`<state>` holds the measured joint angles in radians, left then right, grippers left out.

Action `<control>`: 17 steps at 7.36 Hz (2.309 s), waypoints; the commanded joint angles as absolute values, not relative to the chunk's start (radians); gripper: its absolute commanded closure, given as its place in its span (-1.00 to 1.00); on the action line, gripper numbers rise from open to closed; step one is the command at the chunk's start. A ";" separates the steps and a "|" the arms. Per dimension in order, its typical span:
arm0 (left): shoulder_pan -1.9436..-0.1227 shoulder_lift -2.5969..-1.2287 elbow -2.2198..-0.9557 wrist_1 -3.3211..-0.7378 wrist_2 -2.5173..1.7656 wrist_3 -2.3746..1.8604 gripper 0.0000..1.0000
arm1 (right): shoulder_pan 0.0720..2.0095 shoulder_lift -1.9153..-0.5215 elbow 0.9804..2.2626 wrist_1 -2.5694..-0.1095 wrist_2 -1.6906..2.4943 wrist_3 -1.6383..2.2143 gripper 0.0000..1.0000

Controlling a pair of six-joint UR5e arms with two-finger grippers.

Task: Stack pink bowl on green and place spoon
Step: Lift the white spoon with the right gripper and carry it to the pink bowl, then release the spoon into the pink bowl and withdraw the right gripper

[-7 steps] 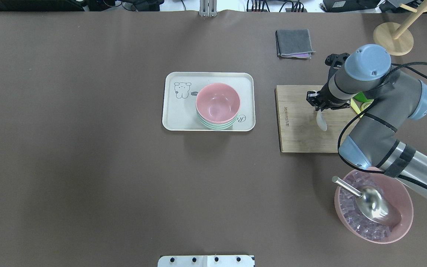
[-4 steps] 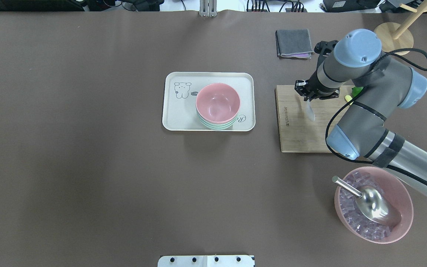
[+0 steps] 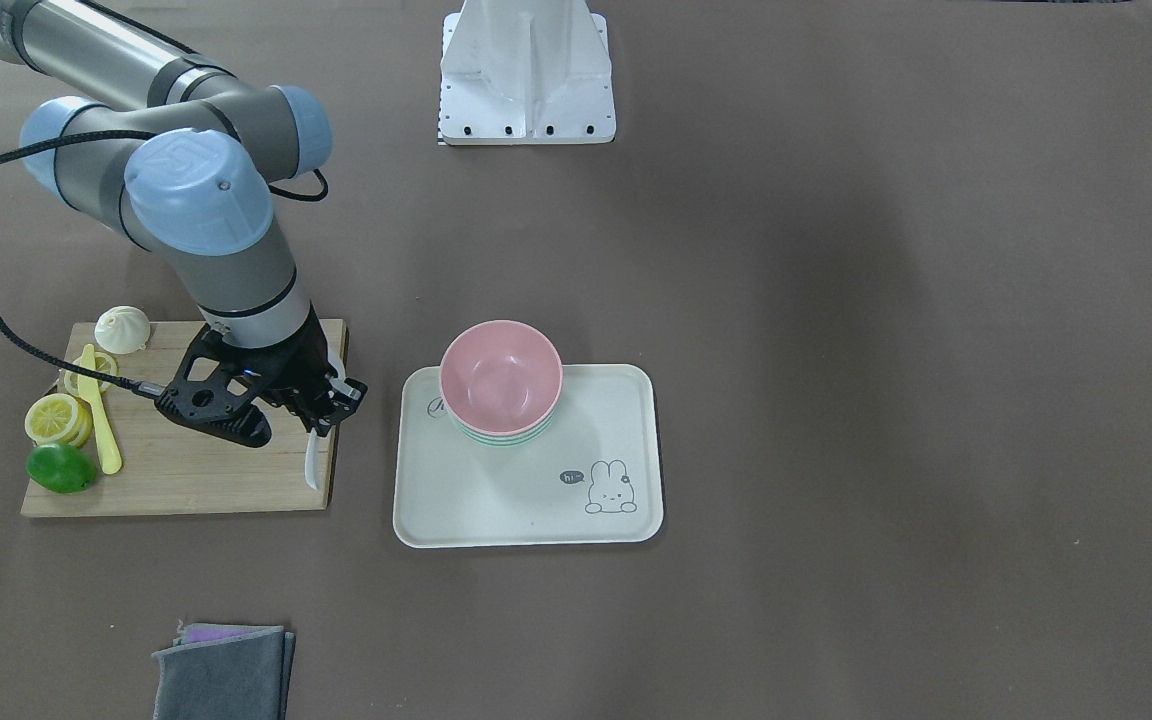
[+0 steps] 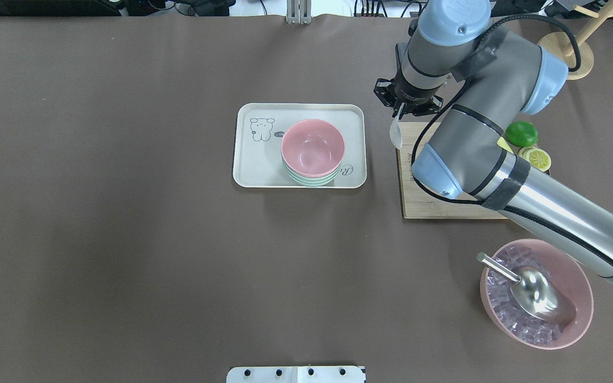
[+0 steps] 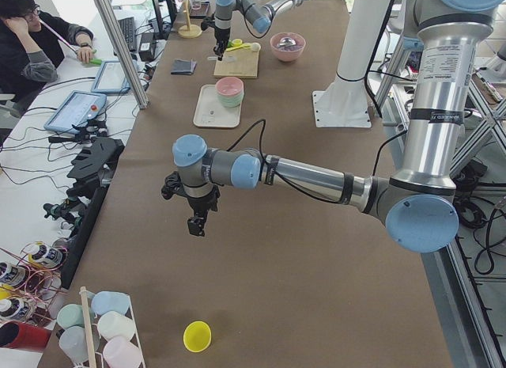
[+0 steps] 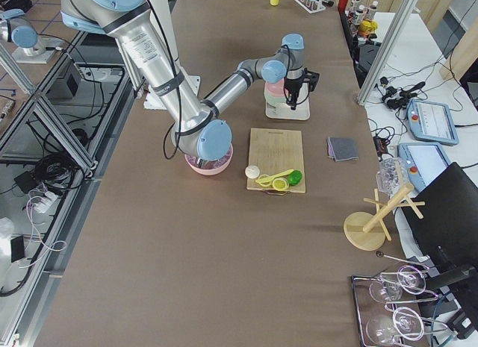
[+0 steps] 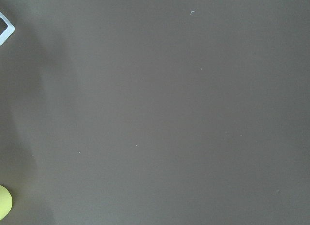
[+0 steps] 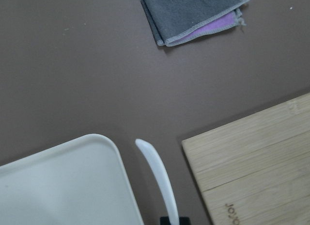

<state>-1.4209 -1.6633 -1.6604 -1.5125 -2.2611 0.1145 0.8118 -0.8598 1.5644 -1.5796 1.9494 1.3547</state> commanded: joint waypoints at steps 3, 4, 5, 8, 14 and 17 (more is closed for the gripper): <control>-1.499 -1.663 -1.595 -1.511 -2.261 0.236 -0.97 | 0.755 -0.625 1.379 -1.605 1.939 1.469 1.00; -1.499 -1.663 -1.591 -1.511 -2.261 0.236 -0.97 | 0.735 -0.597 1.349 -1.605 1.916 1.483 1.00; -1.499 -1.663 -1.592 -1.511 -2.261 0.236 -0.97 | 0.709 -0.597 1.344 -1.605 1.895 1.491 1.00; -1.497 -1.664 -1.591 -1.511 -2.263 0.233 -0.97 | 0.655 -0.600 1.341 -1.605 1.858 1.500 1.00; -1.497 -1.664 -1.589 -1.511 -2.263 0.227 -0.97 | 0.640 -0.618 1.350 -1.598 1.784 1.485 -1.00; -1.497 -1.664 -1.588 -1.512 -2.263 0.159 -0.97 | 0.702 -0.638 1.353 -1.603 1.827 1.369 -1.00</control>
